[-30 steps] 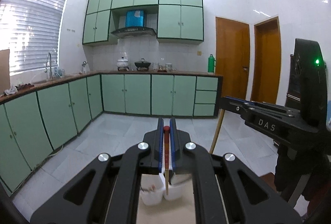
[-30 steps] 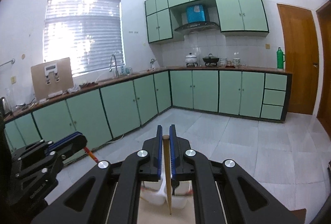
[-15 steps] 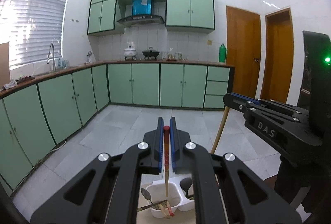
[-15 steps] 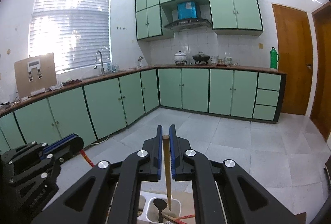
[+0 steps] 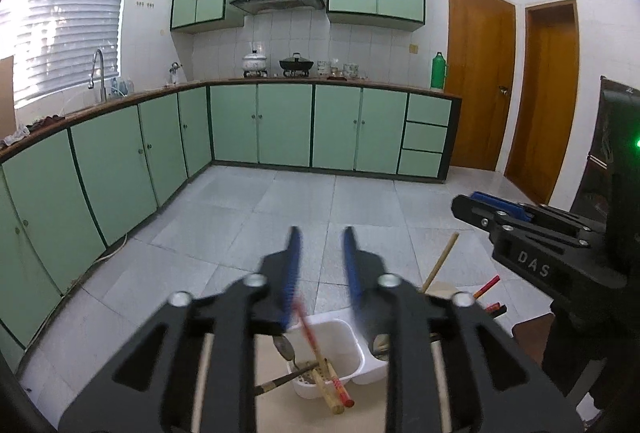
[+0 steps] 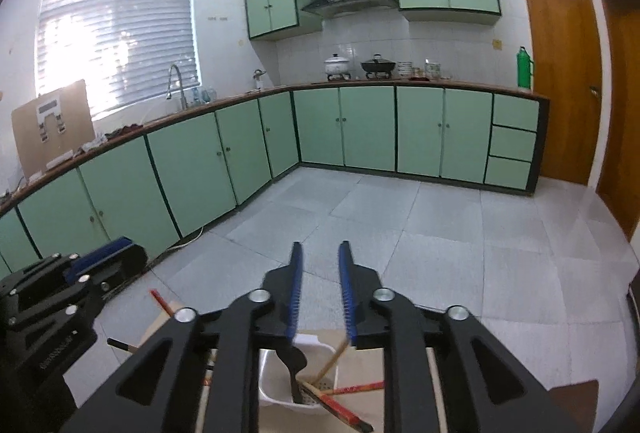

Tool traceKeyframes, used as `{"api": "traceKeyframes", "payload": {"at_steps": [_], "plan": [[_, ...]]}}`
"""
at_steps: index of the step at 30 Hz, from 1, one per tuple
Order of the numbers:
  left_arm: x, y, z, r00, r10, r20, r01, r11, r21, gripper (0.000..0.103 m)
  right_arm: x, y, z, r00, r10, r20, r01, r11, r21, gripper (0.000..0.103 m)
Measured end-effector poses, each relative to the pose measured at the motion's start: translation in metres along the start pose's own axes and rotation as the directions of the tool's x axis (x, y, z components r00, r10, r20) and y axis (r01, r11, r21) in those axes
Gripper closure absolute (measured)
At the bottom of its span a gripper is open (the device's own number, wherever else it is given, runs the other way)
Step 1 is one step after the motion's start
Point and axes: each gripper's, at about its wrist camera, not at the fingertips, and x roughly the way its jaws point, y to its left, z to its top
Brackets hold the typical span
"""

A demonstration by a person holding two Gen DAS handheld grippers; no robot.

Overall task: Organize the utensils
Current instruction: 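Open both tools to drop the chopsticks into the white holder, then withdraw both tools from the holder back over the empty mat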

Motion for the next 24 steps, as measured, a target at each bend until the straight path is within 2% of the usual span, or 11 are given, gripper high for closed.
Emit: {"api": "traceKeyframes", "payload": {"at_steps": [5,7,9,11,17,24], "plan": [[-0.030,0.002,-0.001,0.999,0.012,0.037,-0.012,1.000,-0.002,0.061,-0.033,-0.012,-0.005,0.999,-0.024,0.035,0.024,1.000,0.010,0.050],[-0.047,0.004,-0.006,0.999,0.019,0.047,-0.018,1.000,-0.011,0.056,-0.048,-0.016,-0.009,0.998,-0.040,0.046,0.039,0.999,0.005,0.044],[-0.062,0.006,-0.011,0.998,0.029,0.056,-0.028,0.999,-0.018,0.046,-0.064,-0.018,-0.017,0.997,-0.046,0.057,0.046,0.999,0.005,0.036],[-0.077,0.007,-0.020,0.998,0.027,0.059,-0.025,0.999,-0.023,0.044,-0.083,-0.020,-0.028,0.996,-0.051,0.067,0.050,0.999,0.007,0.027],[-0.113,0.006,-0.062,0.998,0.045,0.033,-0.044,0.999,-0.028,0.039,-0.122,-0.020,-0.068,0.997,-0.056,0.058,0.056,0.998,0.005,0.014],[-0.145,0.005,-0.110,0.998,0.051,-0.038,-0.053,0.997,-0.053,0.030,-0.157,-0.009,-0.115,0.999,-0.044,0.016,0.044,0.999,0.000,0.006]]}}
